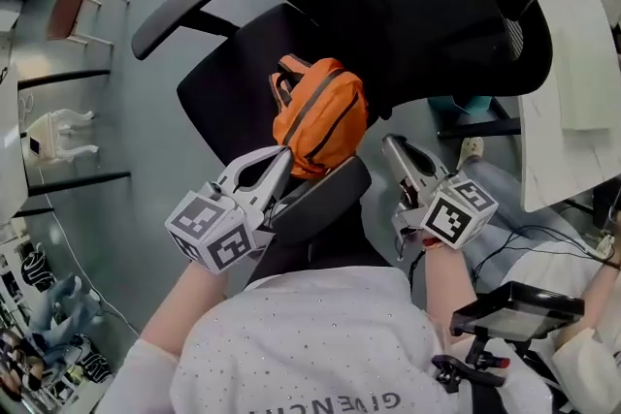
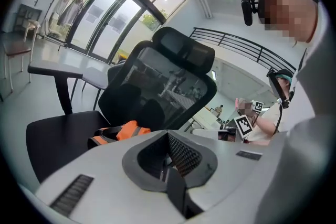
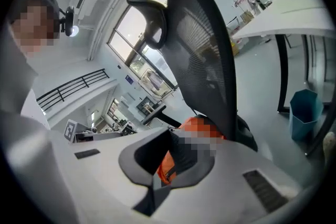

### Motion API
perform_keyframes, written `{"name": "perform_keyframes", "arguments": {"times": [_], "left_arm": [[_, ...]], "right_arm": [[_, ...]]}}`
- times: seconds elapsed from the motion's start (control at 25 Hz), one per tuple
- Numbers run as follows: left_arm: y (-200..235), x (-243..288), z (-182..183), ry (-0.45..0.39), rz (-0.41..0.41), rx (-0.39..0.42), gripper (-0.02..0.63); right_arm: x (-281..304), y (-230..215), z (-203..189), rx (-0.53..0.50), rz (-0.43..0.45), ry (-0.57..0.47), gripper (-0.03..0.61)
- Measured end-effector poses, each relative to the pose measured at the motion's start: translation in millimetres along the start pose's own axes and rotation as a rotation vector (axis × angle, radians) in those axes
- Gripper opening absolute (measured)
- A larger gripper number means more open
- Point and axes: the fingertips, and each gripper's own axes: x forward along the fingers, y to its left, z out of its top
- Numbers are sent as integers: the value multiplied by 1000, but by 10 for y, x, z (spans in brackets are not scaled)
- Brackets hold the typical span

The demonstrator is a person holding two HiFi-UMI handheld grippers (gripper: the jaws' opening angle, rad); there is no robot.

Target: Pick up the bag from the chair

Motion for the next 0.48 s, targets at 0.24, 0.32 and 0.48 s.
{"name": "perform_keyframes", "arguments": {"times": [0.24, 0.32, 0.48], "left_arm": [[111, 574, 166, 5, 50, -14, 12], [145, 795, 227, 17, 70, 18, 13], [225, 1109, 132, 93, 55, 59, 120]], "right_arm": [[138, -532, 33, -106, -66, 123, 5], [135, -721, 39, -89, -74, 142, 5], [87, -971, 36, -36, -78, 150, 5]]}}
